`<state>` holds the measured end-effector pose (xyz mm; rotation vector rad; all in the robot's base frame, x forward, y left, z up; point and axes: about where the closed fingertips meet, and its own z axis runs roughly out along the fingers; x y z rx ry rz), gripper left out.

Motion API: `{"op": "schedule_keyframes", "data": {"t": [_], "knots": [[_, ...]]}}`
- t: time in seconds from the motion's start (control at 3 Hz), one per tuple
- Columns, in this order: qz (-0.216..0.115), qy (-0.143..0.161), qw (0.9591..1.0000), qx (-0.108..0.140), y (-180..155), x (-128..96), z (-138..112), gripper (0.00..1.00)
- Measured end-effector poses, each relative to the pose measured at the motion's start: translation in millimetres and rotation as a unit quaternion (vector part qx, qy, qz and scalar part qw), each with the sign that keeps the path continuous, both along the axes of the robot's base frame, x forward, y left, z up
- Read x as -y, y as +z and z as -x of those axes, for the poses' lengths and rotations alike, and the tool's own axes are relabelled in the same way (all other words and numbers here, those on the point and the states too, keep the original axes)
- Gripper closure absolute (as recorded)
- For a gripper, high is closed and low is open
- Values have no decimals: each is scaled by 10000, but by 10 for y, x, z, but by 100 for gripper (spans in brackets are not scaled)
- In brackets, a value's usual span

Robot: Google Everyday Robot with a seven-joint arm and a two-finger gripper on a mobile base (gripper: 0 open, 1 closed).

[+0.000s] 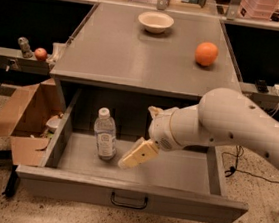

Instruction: Pick blue plastic bottle from top drawer and place on counter

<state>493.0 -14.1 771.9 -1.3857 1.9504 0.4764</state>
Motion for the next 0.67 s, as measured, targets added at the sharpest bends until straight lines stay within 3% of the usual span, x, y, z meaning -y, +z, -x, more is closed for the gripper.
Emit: {"op": "schedule_keyframes", "data": {"t": [0.33,0.67], "knots": [[-72,-221,9992,322,74,-4,-186,0],[-72,-221,9992,322,74,-4,-186,0]]}}
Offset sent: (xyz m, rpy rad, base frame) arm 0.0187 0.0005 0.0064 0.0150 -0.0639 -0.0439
